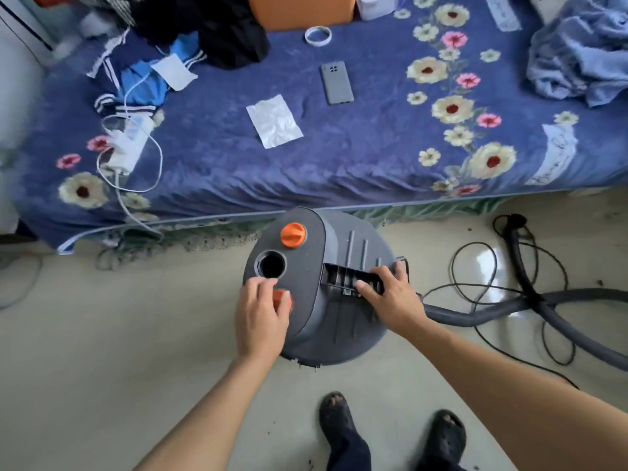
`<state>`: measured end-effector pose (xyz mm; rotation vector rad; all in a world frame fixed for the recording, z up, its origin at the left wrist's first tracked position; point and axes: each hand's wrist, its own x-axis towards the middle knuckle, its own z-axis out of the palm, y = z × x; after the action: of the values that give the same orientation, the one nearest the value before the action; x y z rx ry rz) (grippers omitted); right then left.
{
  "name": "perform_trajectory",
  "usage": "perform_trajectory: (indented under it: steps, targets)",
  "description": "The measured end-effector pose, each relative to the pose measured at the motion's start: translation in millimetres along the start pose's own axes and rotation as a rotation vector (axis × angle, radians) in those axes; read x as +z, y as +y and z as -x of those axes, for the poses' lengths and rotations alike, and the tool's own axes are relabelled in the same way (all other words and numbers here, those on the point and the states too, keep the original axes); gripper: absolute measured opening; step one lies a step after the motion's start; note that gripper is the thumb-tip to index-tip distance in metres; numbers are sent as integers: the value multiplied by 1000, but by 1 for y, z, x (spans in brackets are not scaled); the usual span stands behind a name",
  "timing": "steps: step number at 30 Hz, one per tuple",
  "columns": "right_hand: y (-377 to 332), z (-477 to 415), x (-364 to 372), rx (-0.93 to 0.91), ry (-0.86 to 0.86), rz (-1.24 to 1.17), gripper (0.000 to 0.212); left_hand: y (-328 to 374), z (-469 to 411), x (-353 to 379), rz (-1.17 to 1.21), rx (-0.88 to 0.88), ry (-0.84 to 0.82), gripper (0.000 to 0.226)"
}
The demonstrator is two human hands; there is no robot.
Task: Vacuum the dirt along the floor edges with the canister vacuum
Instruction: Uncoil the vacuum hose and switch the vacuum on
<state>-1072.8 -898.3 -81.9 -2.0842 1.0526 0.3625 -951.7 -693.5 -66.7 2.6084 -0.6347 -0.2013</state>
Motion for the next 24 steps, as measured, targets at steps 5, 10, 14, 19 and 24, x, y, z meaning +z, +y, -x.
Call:
perform_trajectory:
  steps: [5,10,14,19,24]
  targets:
    - [-30,10,22,-112,45,202,53,-13,-4,-21,53,-581,-157,40]
    - [-46,10,30,-191,51,222,63,-24,-25,-23,12,-635,-315,56]
    - [-45,9,30,-191,48,248,64,-15,-28,-26,15,-670,-367,46]
    - [-46,9,27,-185,24,256,69,-11,-26,-28,2,-636,-381,39]
    - [-46,9,26,-182,6,268,66,-12,-27,-30,-53,-540,-410,31]
